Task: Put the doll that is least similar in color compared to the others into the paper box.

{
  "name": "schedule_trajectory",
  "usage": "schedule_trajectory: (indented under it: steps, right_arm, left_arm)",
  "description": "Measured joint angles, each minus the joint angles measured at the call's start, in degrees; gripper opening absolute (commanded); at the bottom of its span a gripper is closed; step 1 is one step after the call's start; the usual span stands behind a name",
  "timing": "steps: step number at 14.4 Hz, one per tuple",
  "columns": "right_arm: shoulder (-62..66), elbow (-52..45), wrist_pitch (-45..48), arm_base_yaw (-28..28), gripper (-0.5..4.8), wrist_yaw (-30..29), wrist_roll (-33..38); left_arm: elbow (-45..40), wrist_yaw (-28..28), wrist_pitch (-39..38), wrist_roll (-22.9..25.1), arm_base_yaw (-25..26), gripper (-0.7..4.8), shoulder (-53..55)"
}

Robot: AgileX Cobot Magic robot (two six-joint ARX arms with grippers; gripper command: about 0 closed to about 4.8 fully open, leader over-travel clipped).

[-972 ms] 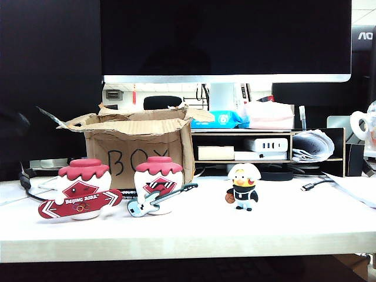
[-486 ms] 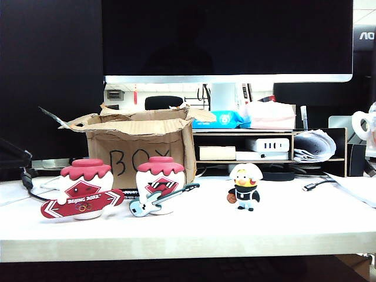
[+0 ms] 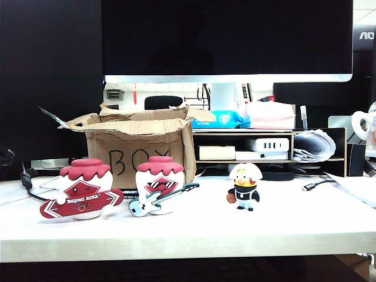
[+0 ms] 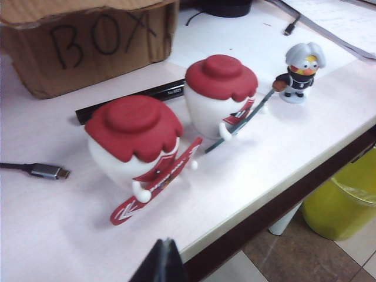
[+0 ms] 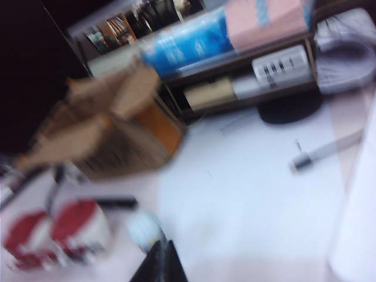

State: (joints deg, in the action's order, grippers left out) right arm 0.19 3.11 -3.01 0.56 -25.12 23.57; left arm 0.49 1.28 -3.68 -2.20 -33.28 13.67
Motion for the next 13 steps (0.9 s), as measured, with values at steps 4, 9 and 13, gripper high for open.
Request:
schedule_trajectory:
  steps: [4,9,13]
  right_arm:
    - [9.11,13.05,-8.24,0.0,-0.06,4.0,-3.69]
    - [38.14,29.59,-16.83,0.7,-0.06,-10.25,-21.0]
    - [61.99,41.77,-28.0,12.15,-0.06,-3.13,-33.16]
  left_arm:
    - [0.0,0.0,0.0,0.0,0.02,-0.05,0.0]
    - [0.0,0.0,0.0,0.0,0.02,-0.05,0.02]
    - [0.0,0.0,-0.02,0.0,0.02,-0.05,0.02]
